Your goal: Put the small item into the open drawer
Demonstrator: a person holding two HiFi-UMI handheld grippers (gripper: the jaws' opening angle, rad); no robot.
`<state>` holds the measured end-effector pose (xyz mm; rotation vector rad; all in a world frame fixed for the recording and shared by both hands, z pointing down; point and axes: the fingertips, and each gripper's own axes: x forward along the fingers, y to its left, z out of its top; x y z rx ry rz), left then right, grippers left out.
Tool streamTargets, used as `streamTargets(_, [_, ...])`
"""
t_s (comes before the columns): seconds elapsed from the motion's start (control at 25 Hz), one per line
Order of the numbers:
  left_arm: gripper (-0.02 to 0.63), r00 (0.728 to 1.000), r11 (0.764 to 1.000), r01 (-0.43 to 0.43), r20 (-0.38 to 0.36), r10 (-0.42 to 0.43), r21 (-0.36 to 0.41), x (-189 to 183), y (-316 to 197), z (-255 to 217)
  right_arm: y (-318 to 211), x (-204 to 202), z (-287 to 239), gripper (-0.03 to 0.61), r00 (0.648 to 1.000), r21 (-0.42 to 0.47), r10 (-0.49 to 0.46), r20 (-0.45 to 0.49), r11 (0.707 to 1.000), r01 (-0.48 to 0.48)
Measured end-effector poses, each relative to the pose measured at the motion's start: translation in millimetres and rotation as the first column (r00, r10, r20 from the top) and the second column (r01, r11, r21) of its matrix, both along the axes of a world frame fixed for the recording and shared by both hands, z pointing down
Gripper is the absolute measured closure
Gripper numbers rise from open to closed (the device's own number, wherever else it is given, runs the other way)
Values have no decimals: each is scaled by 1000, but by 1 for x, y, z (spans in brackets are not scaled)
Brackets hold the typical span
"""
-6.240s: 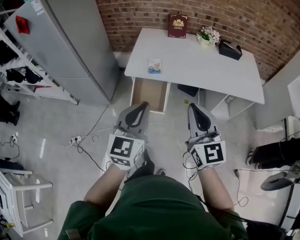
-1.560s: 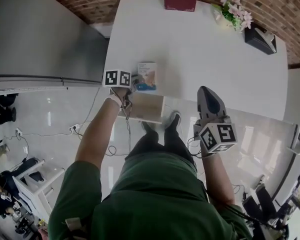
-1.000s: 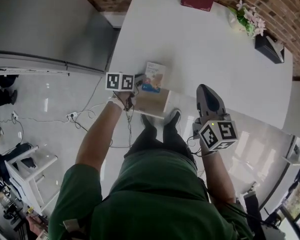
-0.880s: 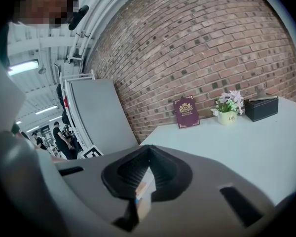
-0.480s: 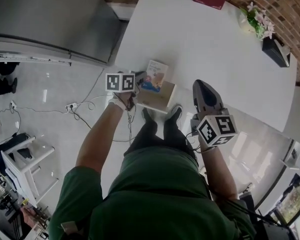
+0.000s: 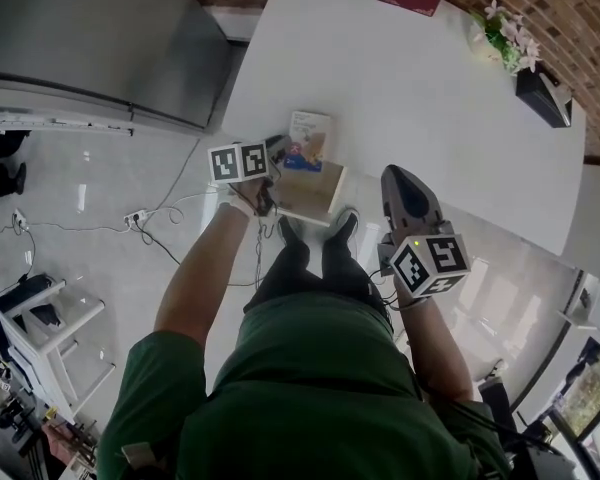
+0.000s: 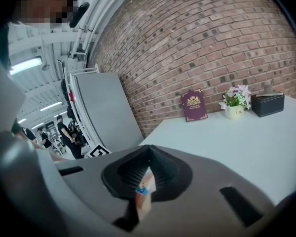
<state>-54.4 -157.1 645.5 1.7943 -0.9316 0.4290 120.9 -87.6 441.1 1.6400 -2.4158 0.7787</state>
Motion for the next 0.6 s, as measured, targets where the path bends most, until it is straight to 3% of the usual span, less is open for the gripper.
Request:
streamTargets(0.04, [512, 1000, 1000, 5, -1, -5, 1, -3, 1, -2, 0, 1, 0, 574, 1000, 1, 3, 0, 1000, -3])
streamTargets(0.28, [457, 998, 998, 30, -56, -33, -47, -18, 32, 0, -2, -3, -4, 574, 1000, 14, 0, 5, 1000, 0])
streamTargets(0.44, [446, 984, 993, 38, -169, -57, -111, -10, 49, 10, -1, -12, -3, 575, 1000, 9, -16, 7, 1000, 16])
streamTargets(0.6, [408, 945, 984, 83, -302, -128, -159, 2, 44, 14, 3, -17, -1, 574, 1000, 1, -25, 7, 1000, 25])
